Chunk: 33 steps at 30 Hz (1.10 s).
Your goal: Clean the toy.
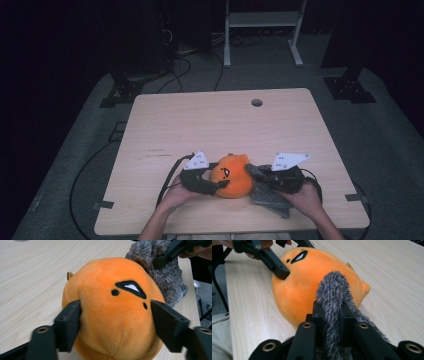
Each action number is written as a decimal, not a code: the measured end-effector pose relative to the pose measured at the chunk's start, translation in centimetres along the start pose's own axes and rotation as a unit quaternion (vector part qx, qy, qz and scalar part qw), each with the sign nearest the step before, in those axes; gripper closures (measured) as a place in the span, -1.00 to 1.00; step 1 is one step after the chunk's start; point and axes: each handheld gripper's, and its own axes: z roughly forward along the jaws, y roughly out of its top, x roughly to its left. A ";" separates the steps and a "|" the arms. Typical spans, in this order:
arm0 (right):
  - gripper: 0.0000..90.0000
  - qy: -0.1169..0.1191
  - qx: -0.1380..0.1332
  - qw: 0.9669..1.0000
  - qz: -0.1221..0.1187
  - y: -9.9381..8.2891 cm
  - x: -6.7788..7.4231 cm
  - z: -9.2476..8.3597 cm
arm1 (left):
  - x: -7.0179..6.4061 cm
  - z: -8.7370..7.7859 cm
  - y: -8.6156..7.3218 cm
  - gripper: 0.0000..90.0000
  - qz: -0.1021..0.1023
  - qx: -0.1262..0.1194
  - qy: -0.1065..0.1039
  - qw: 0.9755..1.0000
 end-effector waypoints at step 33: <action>0.73 0.000 0.015 1.000 -0.018 -0.2 0.6 0.5 | -1.4 -0.7 1.0 -0.14 0.075 -0.003 -0.007 0.997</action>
